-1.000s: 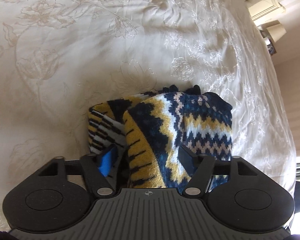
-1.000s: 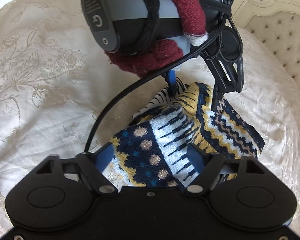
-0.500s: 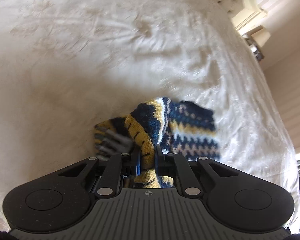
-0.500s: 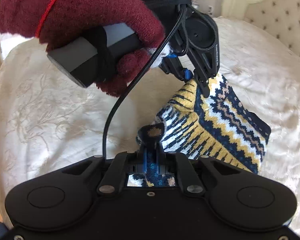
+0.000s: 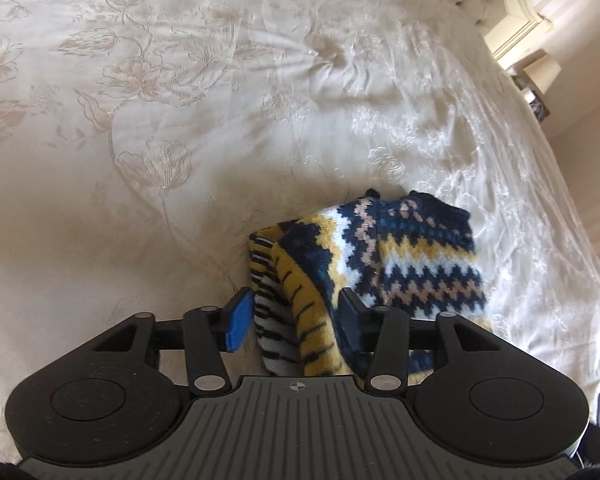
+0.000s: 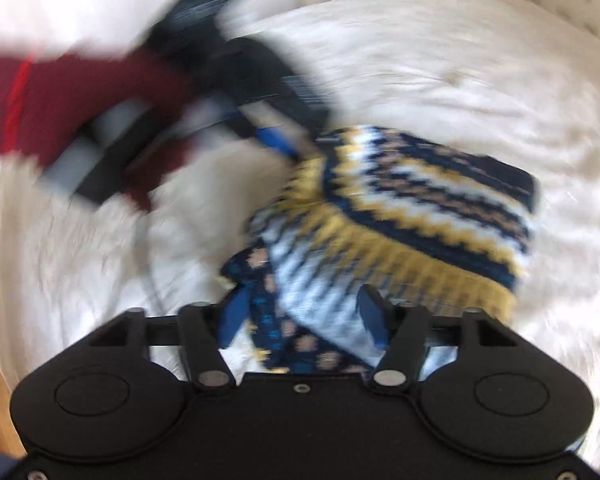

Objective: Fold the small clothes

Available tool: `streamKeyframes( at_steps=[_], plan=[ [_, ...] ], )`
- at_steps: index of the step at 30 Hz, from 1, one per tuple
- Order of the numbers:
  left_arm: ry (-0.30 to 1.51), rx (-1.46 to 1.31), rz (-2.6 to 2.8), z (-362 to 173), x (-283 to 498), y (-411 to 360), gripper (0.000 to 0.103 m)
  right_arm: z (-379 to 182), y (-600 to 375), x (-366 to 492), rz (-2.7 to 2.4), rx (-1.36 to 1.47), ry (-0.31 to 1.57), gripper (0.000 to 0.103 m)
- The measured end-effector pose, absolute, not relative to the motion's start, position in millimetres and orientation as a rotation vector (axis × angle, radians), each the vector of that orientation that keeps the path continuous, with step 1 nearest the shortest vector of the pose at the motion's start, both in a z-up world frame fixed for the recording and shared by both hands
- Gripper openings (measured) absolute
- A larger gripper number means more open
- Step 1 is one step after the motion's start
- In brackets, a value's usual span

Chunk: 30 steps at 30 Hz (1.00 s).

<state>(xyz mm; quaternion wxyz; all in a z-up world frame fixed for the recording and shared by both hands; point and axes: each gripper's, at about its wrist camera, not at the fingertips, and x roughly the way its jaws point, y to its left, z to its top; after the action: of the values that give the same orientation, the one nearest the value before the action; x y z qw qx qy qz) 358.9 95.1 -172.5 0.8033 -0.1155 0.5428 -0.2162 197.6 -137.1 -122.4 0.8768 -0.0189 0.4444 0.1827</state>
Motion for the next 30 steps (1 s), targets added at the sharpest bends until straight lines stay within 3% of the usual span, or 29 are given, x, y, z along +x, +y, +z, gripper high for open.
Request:
streamKeyframes(
  at_steps=[12, 22, 30],
  plan=[
    [1.269, -0.365, -0.470, -189, 297, 95, 0.057, -145, -271, 258, 0.195, 0.446, 0.975, 0.081],
    [1.344, -0.445, -0.451, -223, 279, 87, 0.066, -197, -282, 288, 0.239, 0.643, 1.070, 0.082],
    [1.359, -0.597, -0.537, -249, 300, 73, 0.071, -221, -287, 295, 0.265, 0.797, 1.067, 0.092]
  ],
)
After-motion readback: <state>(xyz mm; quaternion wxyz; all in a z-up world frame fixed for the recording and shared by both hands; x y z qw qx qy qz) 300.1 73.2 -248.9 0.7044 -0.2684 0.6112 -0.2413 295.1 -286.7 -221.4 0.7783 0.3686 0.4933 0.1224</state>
